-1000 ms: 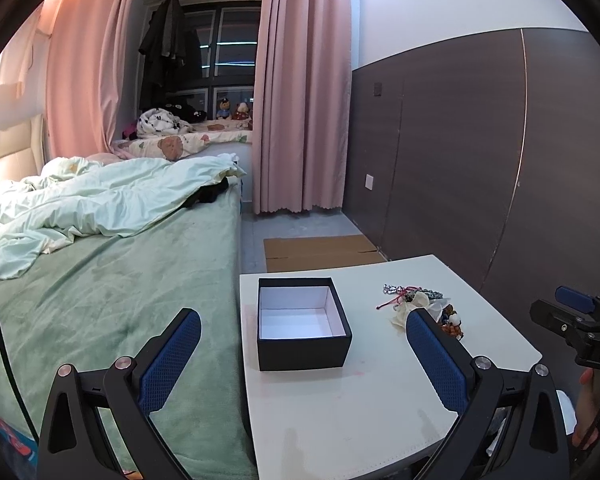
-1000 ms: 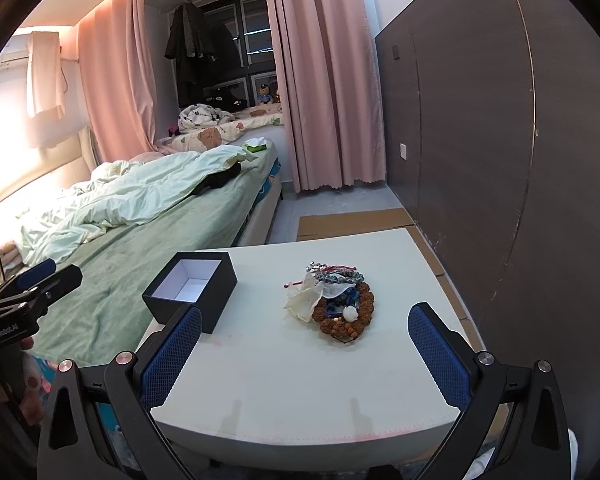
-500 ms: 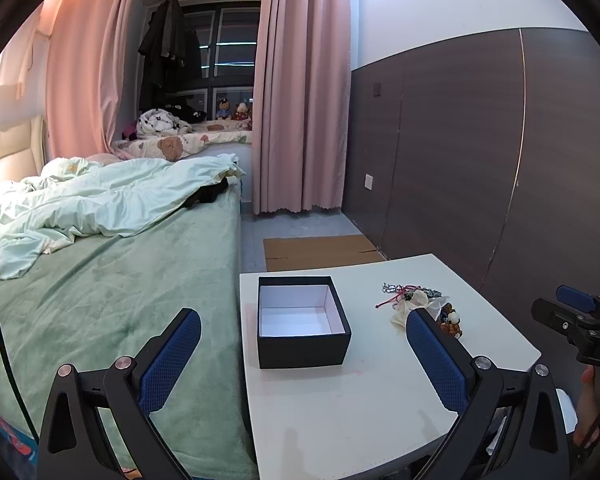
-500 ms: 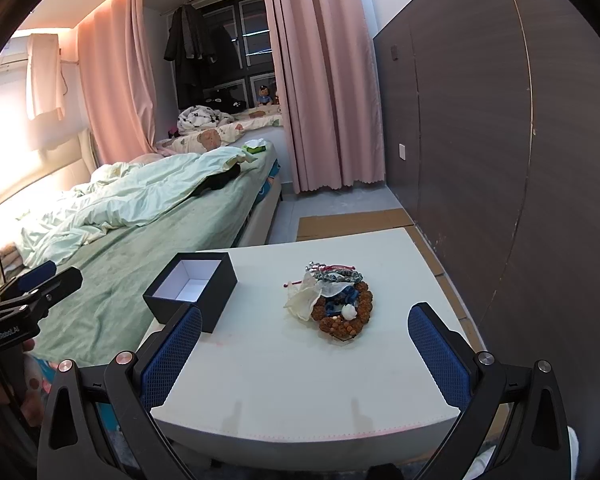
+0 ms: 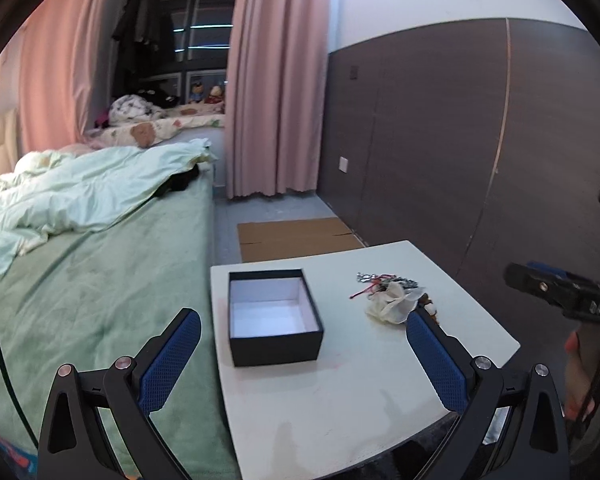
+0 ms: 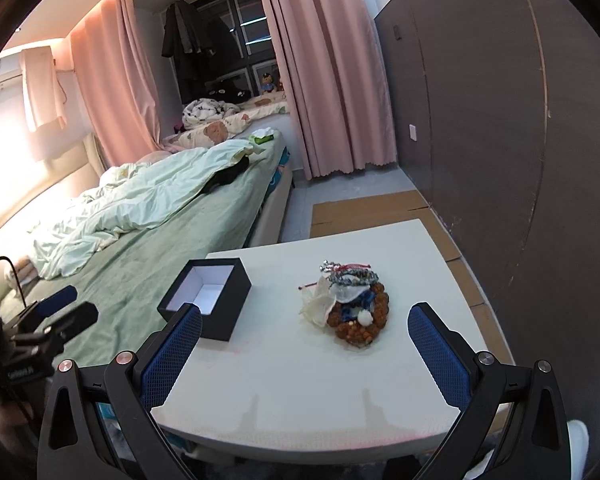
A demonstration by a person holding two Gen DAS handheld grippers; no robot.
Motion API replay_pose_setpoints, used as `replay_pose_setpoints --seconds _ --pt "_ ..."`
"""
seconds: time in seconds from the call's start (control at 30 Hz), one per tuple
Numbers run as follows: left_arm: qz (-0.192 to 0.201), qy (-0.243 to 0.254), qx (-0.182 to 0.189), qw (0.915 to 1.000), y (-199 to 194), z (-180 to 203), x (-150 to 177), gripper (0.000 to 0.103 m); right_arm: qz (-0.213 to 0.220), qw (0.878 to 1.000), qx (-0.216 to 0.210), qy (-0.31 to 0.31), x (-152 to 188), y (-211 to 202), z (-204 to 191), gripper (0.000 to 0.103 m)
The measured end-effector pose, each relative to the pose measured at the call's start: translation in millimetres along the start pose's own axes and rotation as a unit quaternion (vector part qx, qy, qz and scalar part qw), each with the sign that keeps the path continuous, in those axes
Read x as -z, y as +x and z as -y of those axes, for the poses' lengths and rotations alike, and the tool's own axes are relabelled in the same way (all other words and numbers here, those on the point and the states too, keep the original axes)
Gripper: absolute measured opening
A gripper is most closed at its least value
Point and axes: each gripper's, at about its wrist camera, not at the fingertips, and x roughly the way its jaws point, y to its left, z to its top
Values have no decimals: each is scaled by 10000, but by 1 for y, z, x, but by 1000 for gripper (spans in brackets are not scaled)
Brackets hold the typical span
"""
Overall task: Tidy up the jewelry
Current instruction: 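Move the left tool down onto the white mesh pouch on the jewelry pile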
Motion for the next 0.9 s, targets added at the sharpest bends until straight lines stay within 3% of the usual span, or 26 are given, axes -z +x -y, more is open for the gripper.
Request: replay_pose_setpoints --seconds 0.17,0.37,0.47,0.63,0.8,0.9 --pt "-341 -32 165 9993 16 4 -16 102 -261 9996 21 102 -22 15 2 97" --pt "-640 -92 315 9974 38 4 -38 101 -890 9923 -181 836 -43 53 30 80" --pt "-852 -117 419 9954 54 6 -46 101 -1034 9874 -216 1176 -48 71 49 78" --pt "-1254 -81 645 9900 90 23 -55 101 -1135 9819 -258 1494 -33 86 71 78" --pt "-1437 -142 932 9851 118 39 -59 101 -1454 9675 -415 2028 -15 107 97 77" --pt "-1595 -148 1082 9812 136 52 -58 101 -1552 9587 -546 2319 -9 115 107 67"
